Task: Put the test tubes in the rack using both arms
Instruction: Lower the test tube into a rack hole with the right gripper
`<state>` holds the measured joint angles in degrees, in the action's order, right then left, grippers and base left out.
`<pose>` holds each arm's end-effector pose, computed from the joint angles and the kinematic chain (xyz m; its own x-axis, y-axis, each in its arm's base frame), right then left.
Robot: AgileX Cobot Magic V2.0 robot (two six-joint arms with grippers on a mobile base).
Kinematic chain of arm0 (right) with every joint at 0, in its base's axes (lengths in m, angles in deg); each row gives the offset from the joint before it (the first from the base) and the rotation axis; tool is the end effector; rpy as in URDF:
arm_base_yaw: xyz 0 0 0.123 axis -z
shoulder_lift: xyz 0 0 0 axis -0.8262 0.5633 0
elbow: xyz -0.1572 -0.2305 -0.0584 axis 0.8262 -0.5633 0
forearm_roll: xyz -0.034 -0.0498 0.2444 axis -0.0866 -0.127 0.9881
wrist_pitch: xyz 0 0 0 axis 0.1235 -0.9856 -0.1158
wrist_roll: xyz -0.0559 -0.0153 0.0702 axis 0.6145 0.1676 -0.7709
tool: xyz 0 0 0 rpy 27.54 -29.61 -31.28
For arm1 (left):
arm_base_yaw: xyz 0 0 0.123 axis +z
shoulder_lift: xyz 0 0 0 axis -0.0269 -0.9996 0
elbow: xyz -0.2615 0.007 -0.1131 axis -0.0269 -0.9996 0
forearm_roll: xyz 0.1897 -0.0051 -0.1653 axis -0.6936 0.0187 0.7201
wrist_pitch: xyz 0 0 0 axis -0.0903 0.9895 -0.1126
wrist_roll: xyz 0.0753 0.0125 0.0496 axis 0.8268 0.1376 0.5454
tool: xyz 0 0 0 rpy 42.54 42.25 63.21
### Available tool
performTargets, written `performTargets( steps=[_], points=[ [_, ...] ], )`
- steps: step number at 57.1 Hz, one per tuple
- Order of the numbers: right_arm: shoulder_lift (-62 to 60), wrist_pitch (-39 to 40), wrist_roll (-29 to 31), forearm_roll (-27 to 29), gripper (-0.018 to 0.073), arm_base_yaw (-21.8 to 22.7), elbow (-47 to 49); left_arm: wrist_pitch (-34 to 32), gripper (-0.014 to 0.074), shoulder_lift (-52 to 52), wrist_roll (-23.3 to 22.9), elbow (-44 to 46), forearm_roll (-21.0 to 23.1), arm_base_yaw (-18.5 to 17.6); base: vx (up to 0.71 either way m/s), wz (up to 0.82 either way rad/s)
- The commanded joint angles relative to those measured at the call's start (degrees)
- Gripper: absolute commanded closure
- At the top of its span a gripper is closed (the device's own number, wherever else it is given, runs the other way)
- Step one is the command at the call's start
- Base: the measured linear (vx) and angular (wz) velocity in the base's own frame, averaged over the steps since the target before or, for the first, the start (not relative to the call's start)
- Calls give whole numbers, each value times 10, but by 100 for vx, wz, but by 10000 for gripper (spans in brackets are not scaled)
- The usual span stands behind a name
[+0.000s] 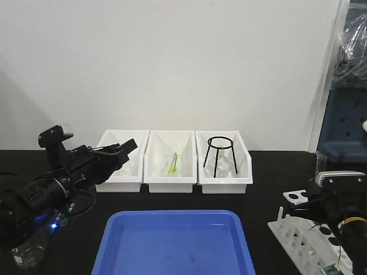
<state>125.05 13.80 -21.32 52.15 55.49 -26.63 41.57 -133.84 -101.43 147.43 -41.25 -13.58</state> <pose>0.3719 -0.0023 0.1891 -0.1045 -0.0895 -0.9905 0.0281 0.9953 -0.0929 0.3870 -0.1354 0.2757 -0.2710 -0.4305 -0.8609 0.4925 0.7064 -0.5083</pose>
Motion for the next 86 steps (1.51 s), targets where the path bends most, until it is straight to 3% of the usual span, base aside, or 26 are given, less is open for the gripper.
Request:
performTargets(
  steps=[1, 13, 36, 44, 55, 86],
  points=[
    [-14, 97, -5, -3, 565, 2, -5, -40, 161, 27, 1, 18, 15, 1, 0, 0],
    [35, 254, 0, 11, 565, 2, -78, -42, 161, 22, 1, 18, 14, 1, 0, 0],
    [77, 300, -6, 16, 565, 2, -93, -43, 161, 20, 1, 18, -15, 1, 0, 0],
    [62, 291, -24, 16, 565, 2, -93, -42, 161, 20, 1, 18, -15, 1, 0, 0],
    [25, 214, -19, 33, 565, 3, -93, -41, 161, 20, 1, 18, -15, 1, 0, 0],
    [21, 170, -2, 40, 565, 3, -51, -41, 161, 20, 1, 18, -15, 1, 0, 0]
  ],
)
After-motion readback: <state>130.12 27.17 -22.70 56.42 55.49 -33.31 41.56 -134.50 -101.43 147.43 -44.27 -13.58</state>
